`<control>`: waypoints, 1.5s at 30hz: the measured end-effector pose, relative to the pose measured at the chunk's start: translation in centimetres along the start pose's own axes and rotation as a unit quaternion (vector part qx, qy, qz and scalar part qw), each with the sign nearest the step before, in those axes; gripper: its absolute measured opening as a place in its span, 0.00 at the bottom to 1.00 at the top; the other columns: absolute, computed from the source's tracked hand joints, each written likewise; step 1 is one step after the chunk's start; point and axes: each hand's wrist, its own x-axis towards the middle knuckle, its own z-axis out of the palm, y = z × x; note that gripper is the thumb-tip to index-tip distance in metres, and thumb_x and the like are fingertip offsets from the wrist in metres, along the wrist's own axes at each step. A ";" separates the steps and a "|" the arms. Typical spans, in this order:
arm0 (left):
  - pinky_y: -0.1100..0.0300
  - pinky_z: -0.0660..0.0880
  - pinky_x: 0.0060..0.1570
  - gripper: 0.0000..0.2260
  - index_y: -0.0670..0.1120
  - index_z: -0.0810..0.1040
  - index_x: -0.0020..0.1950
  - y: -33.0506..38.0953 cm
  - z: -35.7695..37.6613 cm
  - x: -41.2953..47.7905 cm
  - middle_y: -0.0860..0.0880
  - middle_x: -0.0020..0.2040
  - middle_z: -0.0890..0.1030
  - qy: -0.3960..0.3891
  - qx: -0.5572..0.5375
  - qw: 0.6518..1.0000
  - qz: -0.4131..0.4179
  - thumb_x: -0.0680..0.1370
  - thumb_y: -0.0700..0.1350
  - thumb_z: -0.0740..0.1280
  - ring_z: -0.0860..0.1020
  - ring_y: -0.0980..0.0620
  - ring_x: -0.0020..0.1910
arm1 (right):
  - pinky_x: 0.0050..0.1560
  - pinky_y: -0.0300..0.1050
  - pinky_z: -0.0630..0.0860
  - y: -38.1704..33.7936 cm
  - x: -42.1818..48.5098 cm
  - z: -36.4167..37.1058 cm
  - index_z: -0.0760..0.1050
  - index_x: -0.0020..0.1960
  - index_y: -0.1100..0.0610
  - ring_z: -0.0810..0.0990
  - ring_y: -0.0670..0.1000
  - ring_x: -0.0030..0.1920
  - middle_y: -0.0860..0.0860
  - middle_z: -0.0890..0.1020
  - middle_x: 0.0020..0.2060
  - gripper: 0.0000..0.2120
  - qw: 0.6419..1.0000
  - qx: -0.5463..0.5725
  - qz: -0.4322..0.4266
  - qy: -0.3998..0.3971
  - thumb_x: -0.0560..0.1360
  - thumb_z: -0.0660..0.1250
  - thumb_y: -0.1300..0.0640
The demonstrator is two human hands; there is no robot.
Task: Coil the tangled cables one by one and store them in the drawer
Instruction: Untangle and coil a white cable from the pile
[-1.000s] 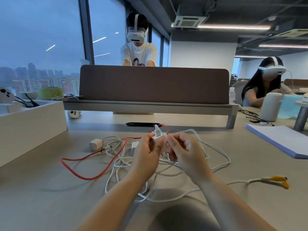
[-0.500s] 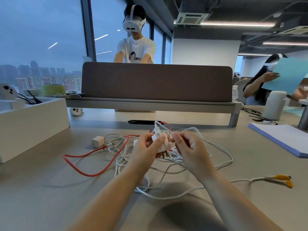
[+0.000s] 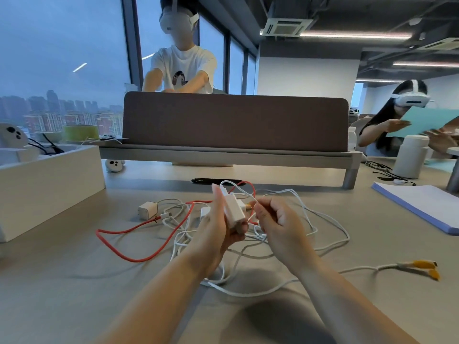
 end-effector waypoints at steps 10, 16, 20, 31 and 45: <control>0.58 0.75 0.48 0.14 0.38 0.69 0.62 -0.3 -0.3 0.6 0.44 0.47 0.76 0.015 -0.017 0.999 0.032 0.82 0.47 0.57 0.75 0.54 0.40 | 0.39 0.42 0.69 0.6 0.0 0.2 0.74 0.44 0.51 0.73 0.46 0.35 0.46 0.76 0.35 0.06 0.999 -0.025 0.043 -0.011 0.79 0.63 0.58; 0.59 0.78 0.50 0.09 0.43 0.69 0.59 -0.8 -0.8 1.4 0.43 0.54 0.79 0.067 0.043 0.994 0.075 0.79 0.43 0.62 0.81 0.51 0.49 | 0.31 0.32 0.68 -0.3 -0.2 0.5 0.76 0.44 0.51 0.70 0.42 0.27 0.50 0.77 0.34 0.11 0.994 -0.055 0.039 -0.087 0.80 0.60 0.62; 0.58 0.78 0.52 0.11 0.46 0.70 0.59 -1.1 -1.3 1.4 0.46 0.54 0.79 0.102 0.122 0.983 0.088 0.78 0.47 0.64 0.81 0.49 0.52 | 0.32 0.30 0.68 -0.4 -0.4 0.7 0.76 0.51 0.53 0.71 0.41 0.27 0.47 0.78 0.34 0.11 0.986 -0.071 0.064 -0.136 0.80 0.57 0.65; 0.66 0.76 0.43 0.07 0.52 0.68 0.48 -1.7 -2.3 2.1 0.52 0.44 0.77 0.176 0.312 0.915 0.187 0.77 0.49 0.66 0.77 0.55 0.42 | 0.33 0.30 0.70 -0.8 -0.9 0.8 0.74 0.42 0.50 0.75 0.38 0.28 0.46 0.81 0.35 0.09 0.971 -0.141 0.063 -0.182 0.79 0.62 0.61; 0.67 0.62 0.49 0.16 0.46 0.71 0.67 -1.4 -3.2 2.3 0.50 0.59 0.73 0.092 0.562 0.786 0.241 0.81 0.50 0.60 0.68 0.56 0.53 | 0.30 0.37 0.67 -0.2 0.1 -1.0 0.76 0.43 0.54 0.73 0.48 0.33 0.47 0.79 0.36 0.05 0.901 -0.379 -0.207 -0.034 0.72 0.72 0.59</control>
